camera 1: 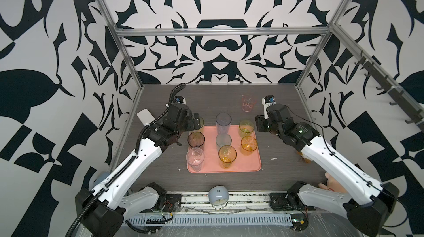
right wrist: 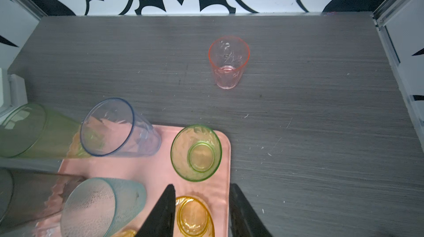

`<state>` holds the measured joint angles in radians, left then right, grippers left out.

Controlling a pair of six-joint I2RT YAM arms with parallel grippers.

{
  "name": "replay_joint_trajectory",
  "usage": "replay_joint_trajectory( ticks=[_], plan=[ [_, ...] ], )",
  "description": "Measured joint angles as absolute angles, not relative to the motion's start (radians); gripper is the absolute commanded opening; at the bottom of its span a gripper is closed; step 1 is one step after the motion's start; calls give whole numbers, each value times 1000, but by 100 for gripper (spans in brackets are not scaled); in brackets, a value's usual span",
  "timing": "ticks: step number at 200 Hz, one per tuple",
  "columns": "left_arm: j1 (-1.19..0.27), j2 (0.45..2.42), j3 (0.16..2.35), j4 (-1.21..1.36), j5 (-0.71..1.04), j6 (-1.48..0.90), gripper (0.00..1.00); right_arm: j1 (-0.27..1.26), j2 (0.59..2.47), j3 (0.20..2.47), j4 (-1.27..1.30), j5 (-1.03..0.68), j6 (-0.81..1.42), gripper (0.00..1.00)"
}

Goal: Place the glasses into the tray
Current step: 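Raise the right gripper and move it to the pink glass beyond the tray, then lower the right gripper around the pink glass and close it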

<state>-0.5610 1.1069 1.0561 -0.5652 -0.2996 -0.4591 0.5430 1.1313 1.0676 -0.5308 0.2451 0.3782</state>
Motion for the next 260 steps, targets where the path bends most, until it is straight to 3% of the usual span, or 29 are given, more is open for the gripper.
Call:
replay_joint_trajectory(
  ticks=[50, 129, 260],
  plan=[
    [-561, 1135, 1071, -565, -318, -440, 100, 428, 1330, 1108, -415, 224, 333, 46],
    [-561, 1192, 1129, -555, -352, -387, 99, 336, 1615, 1221, -246, 208, 296, 62],
    [-561, 1282, 1203, -440, -355, -263, 100, 195, 1977, 1544, -311, 54, 396, 58]
  ],
)
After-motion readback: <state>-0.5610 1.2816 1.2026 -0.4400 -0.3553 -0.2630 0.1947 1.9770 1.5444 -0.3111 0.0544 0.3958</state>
